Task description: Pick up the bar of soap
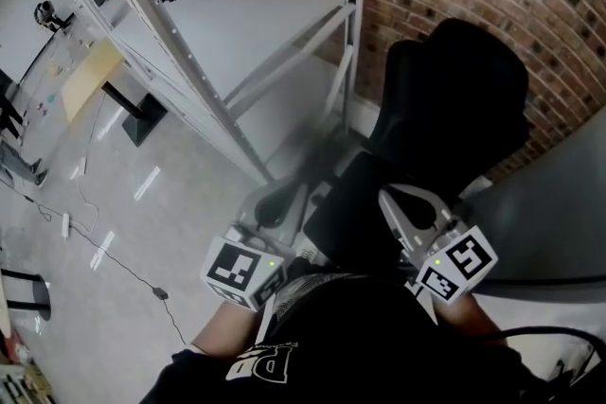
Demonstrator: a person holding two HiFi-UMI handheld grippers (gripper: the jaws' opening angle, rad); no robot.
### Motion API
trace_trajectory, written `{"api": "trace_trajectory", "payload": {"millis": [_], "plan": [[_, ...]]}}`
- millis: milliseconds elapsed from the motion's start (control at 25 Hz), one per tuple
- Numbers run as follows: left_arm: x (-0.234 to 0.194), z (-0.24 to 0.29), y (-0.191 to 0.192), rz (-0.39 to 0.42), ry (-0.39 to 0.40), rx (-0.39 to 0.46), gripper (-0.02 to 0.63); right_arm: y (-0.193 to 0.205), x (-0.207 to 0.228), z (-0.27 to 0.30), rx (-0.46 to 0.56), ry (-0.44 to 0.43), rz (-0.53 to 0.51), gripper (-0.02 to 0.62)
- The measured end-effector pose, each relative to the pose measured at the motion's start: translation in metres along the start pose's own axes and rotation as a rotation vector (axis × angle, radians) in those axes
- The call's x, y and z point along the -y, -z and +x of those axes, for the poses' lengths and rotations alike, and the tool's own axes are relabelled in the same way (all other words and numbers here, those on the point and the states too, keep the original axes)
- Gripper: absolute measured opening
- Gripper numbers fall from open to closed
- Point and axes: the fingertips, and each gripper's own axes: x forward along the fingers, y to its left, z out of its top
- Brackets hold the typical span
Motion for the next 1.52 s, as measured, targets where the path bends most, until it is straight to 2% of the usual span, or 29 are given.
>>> {"api": "trace_trajectory", "payload": {"millis": [240, 480, 800, 1000, 1200, 1520], "plan": [[-0.006, -0.033, 0.014, -0.023, -0.113, -0.023, 0.008, 0.012, -0.017, 0.008, -0.026, -0.089, 0.009, 0.008], [-0.018, -0.072, 0.027, -0.038, -0.218, -0.041, 0.008, 0.02, -0.053, 0.028, -0.04, -0.209, -0.002, 0.008], [-0.041, -0.105, 0.018, -0.028, -0.267, -0.023, 0.008, 0.021, -0.108, 0.072, -0.081, -0.354, -0.038, 0.008], [-0.074, -0.152, 0.012, -0.037, -0.329, 0.008, 0.008, 0.023, -0.154, 0.114, -0.094, -0.43, -0.041, 0.008], [-0.121, -0.219, 0.016, -0.068, -0.438, -0.01, 0.008, 0.023, -0.213, 0.157, -0.125, -0.521, -0.056, 0.008], [-0.183, -0.312, 0.013, -0.1, -0.566, 0.05, 0.008, 0.036, -0.305, 0.22, -0.174, -0.642, -0.109, 0.008]]}}
